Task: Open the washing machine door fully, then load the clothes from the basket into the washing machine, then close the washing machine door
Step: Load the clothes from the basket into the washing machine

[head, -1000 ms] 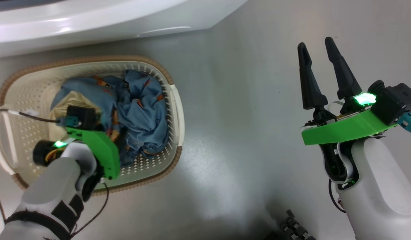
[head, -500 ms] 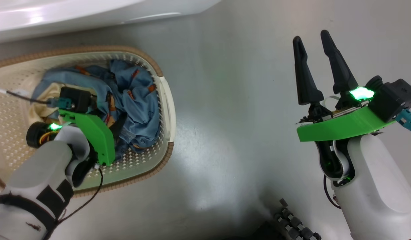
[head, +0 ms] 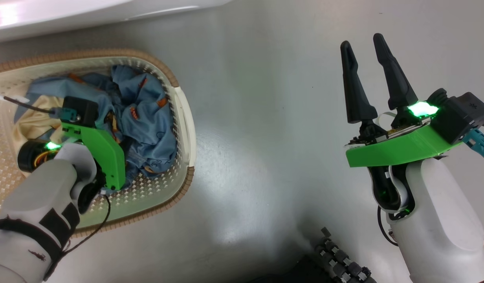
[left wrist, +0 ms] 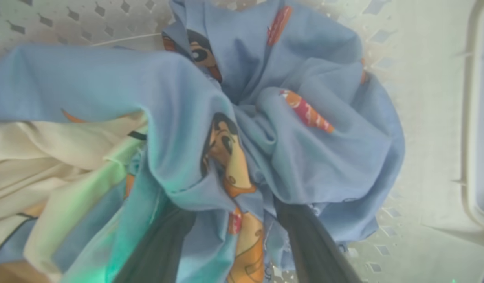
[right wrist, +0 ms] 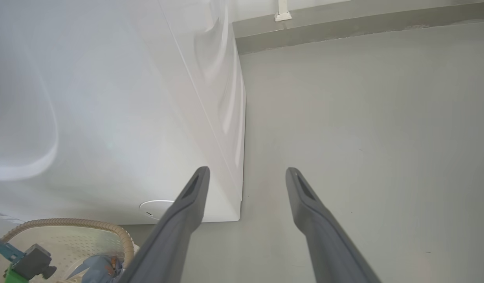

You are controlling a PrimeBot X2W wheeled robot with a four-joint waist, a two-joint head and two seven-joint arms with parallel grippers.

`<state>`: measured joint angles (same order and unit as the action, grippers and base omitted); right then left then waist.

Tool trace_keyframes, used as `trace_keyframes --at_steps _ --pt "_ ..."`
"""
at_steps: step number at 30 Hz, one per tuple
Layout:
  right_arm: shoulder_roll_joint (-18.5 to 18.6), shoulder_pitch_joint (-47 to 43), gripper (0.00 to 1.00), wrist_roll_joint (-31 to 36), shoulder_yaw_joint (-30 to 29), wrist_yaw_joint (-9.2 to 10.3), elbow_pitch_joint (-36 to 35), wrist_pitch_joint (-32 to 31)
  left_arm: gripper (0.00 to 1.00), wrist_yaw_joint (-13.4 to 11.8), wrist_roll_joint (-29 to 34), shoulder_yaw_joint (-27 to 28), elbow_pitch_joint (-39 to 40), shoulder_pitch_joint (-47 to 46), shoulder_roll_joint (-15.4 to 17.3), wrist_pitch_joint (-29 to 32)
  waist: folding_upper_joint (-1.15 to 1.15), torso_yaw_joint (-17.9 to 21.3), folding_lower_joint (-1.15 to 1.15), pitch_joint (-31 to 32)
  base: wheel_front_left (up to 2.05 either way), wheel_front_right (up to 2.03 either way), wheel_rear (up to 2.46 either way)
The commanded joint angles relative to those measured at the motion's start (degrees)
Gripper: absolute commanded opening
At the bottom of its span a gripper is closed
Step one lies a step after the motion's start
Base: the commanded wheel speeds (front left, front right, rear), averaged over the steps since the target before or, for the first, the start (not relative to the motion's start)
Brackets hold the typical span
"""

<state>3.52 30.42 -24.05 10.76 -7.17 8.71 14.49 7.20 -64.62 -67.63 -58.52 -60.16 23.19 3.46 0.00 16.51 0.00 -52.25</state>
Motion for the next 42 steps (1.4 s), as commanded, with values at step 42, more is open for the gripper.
trace_keyframes --at_steps 42 --pt "3.9 -7.4 1.00 -3.2 0.5 -0.32 4.8 0.5 0.00 0.3 -7.9 4.6 12.2 15.1 1.6 -18.4 0.00 -8.7 0.00 29.0 0.00 0.00 0.00"
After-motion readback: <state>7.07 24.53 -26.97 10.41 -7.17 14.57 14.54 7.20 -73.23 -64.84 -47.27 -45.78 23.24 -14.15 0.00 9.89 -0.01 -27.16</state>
